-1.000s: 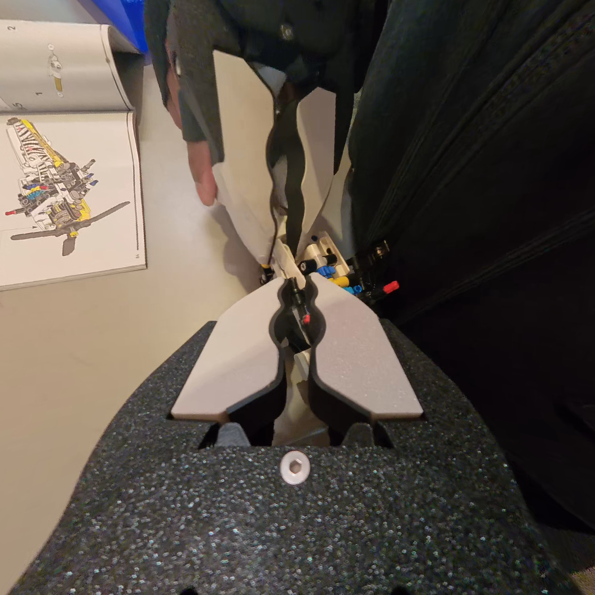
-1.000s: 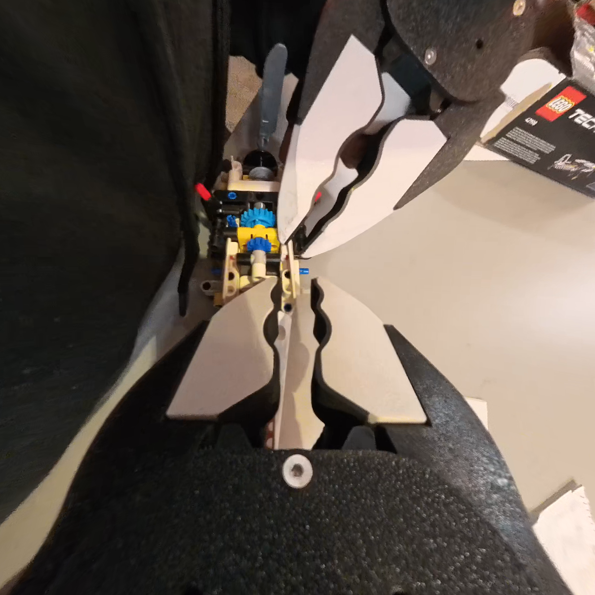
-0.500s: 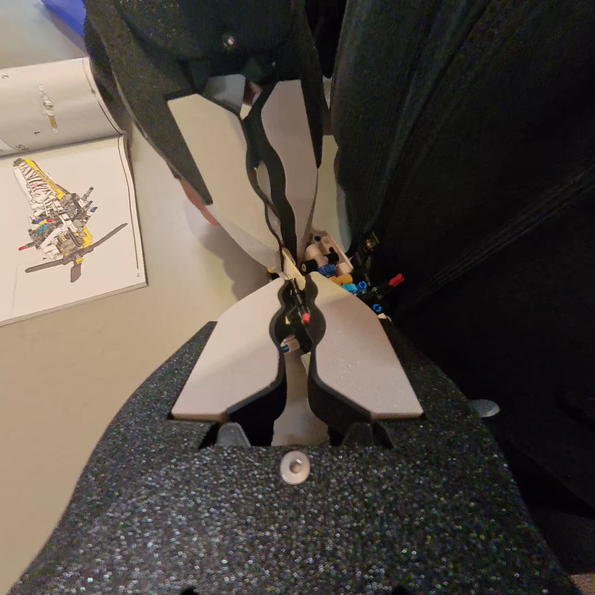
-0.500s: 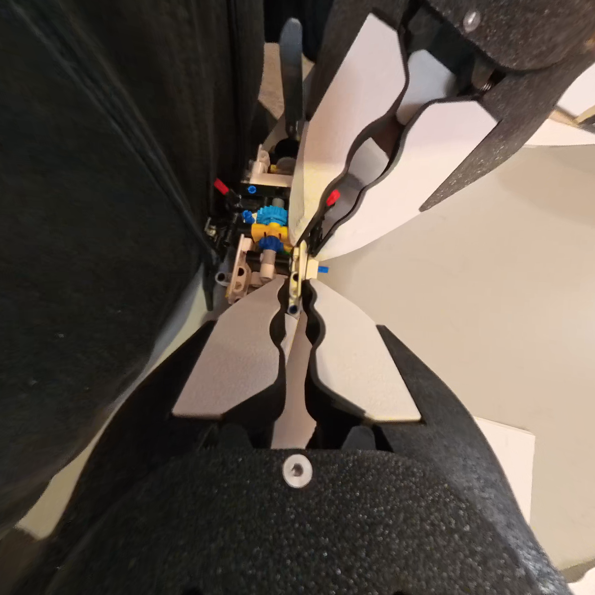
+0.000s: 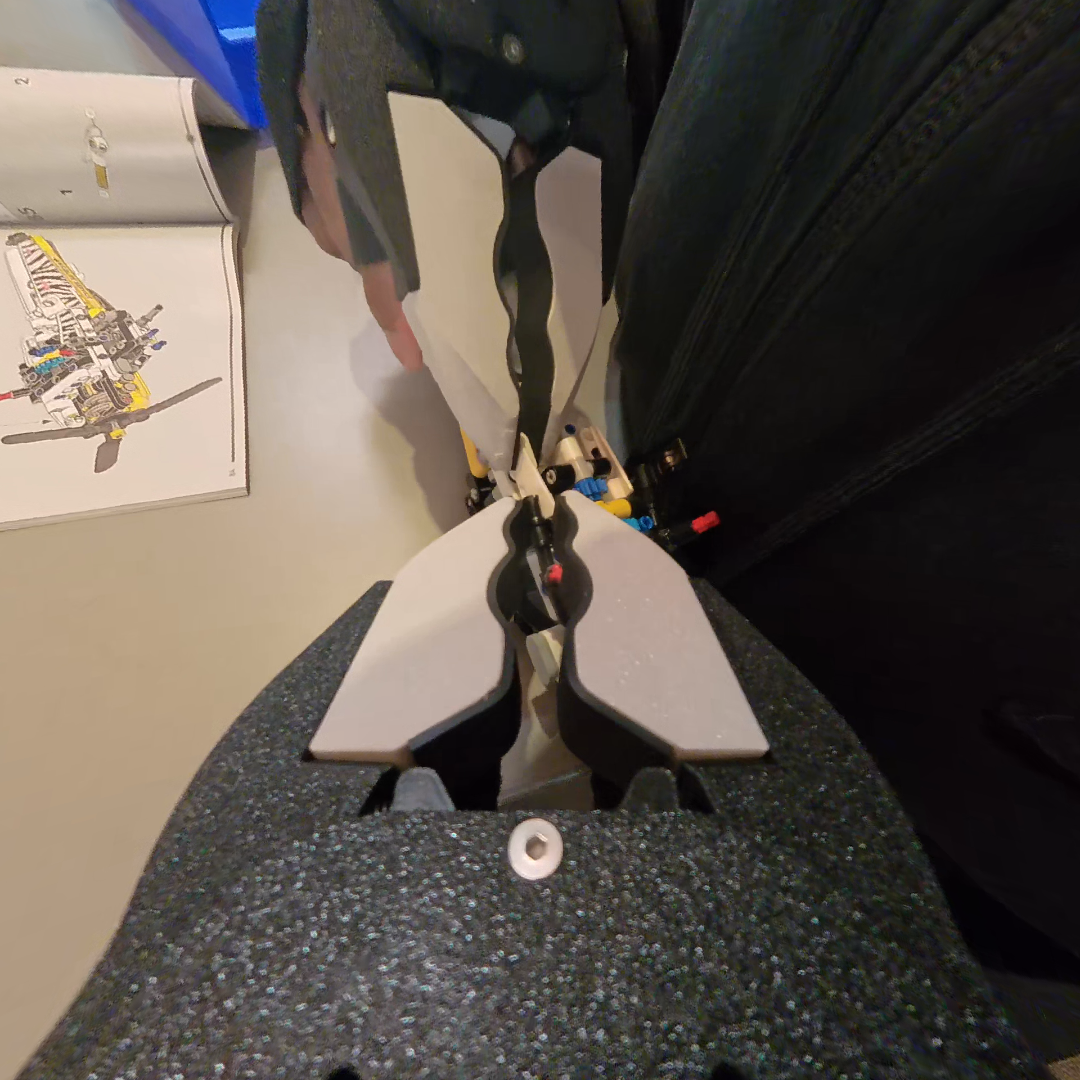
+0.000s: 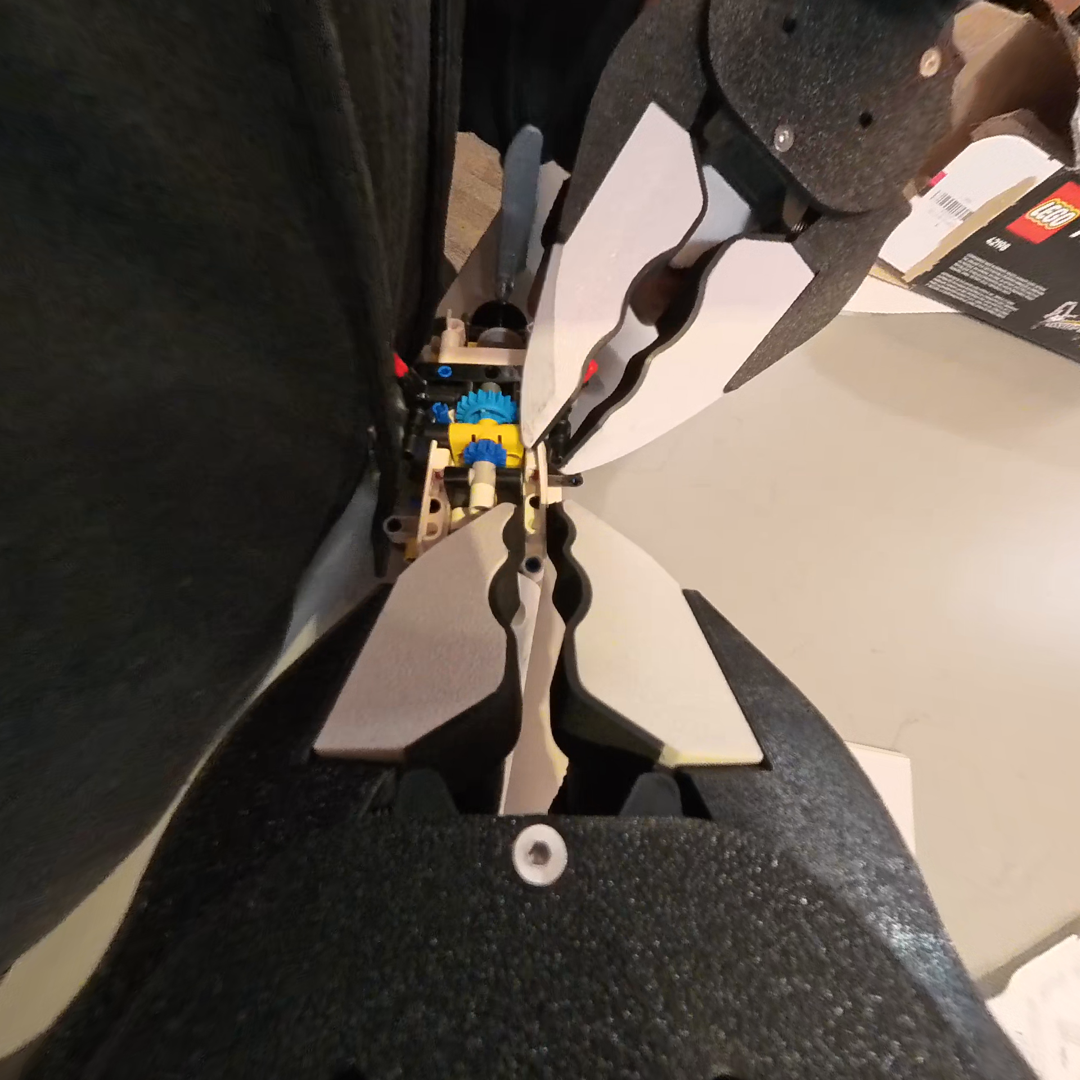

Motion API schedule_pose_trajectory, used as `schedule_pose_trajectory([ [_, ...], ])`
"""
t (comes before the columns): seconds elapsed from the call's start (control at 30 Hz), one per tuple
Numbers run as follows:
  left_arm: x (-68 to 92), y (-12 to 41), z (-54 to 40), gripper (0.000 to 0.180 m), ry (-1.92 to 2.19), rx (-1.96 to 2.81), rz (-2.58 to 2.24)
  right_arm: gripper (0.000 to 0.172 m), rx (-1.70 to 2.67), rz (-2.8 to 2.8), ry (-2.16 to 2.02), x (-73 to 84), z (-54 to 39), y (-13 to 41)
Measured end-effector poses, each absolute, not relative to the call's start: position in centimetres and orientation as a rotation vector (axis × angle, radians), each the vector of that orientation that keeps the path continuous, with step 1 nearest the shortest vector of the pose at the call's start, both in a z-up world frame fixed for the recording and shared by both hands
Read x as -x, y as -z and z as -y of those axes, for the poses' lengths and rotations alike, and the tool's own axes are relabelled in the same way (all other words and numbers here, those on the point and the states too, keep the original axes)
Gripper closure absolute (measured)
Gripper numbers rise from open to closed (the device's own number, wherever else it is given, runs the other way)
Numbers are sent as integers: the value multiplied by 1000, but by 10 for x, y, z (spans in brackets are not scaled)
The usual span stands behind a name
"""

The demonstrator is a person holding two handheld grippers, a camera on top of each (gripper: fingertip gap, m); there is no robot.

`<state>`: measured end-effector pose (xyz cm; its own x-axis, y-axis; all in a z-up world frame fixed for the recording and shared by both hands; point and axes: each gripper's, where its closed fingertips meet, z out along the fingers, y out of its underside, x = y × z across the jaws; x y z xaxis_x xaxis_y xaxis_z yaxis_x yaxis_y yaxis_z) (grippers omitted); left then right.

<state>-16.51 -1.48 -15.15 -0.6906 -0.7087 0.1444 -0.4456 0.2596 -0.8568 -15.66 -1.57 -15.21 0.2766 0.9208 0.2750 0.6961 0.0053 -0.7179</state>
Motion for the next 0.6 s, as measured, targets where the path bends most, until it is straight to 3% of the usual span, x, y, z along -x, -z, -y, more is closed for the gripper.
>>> schedule_pose_trajectory([
  [0.6,164,148,17,169,1467,1056,-2213,164,1750,1463,-358,151,19,150],
])
